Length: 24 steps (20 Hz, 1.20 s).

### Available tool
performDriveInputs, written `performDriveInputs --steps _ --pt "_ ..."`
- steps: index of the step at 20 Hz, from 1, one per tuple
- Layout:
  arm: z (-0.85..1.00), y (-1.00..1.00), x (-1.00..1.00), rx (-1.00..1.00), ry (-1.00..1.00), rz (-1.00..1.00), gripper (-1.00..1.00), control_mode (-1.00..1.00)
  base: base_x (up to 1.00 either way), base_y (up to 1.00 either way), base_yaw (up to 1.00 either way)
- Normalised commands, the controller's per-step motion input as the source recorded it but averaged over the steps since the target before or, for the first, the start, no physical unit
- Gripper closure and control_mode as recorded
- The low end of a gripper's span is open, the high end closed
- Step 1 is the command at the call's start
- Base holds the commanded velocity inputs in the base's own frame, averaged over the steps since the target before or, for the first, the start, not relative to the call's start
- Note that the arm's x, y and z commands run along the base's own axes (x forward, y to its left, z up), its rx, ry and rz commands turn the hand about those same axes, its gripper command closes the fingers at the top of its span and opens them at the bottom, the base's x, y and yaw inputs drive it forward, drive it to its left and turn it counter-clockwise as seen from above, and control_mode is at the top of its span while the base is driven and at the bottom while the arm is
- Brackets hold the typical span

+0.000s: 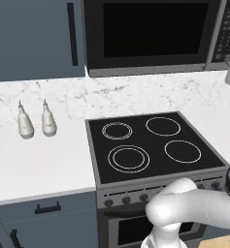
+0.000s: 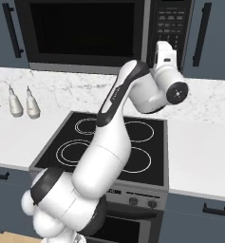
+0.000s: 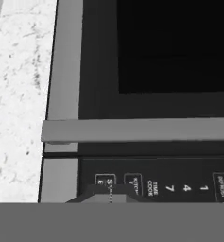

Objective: Open the microwave, place the bowl with waffle inside the microwave, then close the microwave door and turn it on.

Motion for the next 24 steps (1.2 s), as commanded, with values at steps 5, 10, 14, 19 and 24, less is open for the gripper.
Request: performDriveInputs --steps 5,10,14,19,24 --pt "-0.01 0.0 0.55 0.18 0.0 0.0 1.0 -1.0 0.0 0.0 0.0" --pt "-0.17 -0.1 0.75 0.14 0.0 0.0 1.0 -1.0 0.0 0.0 0.0" --pt "-0.26 -0.14 0.66 0.12 0.0 0.0 1.0 -1.0 0.0 0.0 0.0" --pt "-0.13 -0.42 0.0 0.09 -0.02 0.0 1.0 -1.0 0.0 0.0 0.0" --pt "-0.12 -0.78 -0.97 0.02 -0.05 -0.01 1.0 -1.0 0.0 0.0 0.0"
